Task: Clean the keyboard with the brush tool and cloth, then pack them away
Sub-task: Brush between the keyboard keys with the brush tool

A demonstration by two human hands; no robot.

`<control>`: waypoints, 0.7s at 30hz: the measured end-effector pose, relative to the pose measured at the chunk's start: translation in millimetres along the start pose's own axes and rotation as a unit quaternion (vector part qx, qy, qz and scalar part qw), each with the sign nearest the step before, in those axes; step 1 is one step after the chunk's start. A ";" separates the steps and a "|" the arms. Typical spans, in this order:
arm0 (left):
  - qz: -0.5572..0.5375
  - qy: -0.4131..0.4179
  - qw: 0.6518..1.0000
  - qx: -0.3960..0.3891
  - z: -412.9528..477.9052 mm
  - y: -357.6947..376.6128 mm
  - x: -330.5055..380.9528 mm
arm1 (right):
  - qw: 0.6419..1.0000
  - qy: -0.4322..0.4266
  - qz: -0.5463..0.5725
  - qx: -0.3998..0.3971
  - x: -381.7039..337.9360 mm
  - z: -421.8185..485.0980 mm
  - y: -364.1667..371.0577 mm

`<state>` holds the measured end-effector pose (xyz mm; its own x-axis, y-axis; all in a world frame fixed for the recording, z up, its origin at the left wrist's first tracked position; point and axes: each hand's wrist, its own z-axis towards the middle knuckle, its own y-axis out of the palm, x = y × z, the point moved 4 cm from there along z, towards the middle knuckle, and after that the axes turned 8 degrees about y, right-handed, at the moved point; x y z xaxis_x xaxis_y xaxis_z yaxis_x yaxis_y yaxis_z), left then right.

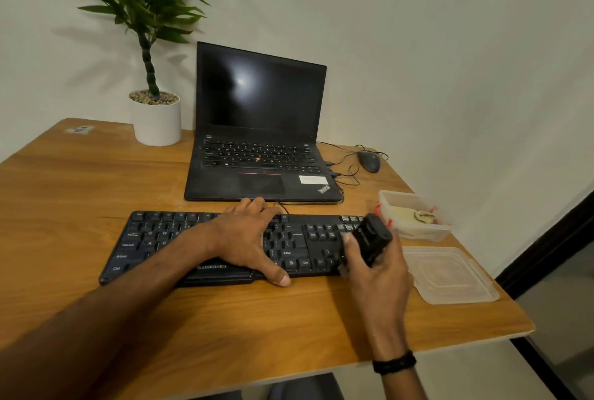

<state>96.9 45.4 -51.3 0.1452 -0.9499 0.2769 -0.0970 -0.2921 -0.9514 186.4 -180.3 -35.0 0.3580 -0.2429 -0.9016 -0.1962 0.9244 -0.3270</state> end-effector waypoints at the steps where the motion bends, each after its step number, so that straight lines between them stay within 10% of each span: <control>1: 0.000 0.000 1.000 -0.003 -0.4 0.0 0.5 | 0.999 -0.002 0.011 -0.040 0.3 -1.2 3.3; 6: 0.004 -0.005 1.000 0.001 -2.4 -3.6 -1.4 | 1.000 0.004 -0.001 -0.002 -0.3 12.3 2.2; 10: 0.010 0.003 1.000 0.002 -0.8 -2.9 1.9 | 0.988 0.009 -0.001 -0.154 -4.3 15.2 23.3; 14: 0.006 0.001 1.000 0.007 -0.4 -2.6 1.0 | 0.997 0.008 -0.066 -0.035 -11.1 32.1 27.8; 21: 0.016 0.001 1.000 0.008 -1.0 -2.4 -0.6 | 0.992 -0.013 -0.047 -0.113 -25.9 25.3 61.0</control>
<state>96.0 46.6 -49.0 0.1408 -0.9587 0.2471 -0.0861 -0.2605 -0.9616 188.3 -110.2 -24.5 0.4063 -0.3141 -0.8581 -0.3595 0.8084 -0.4661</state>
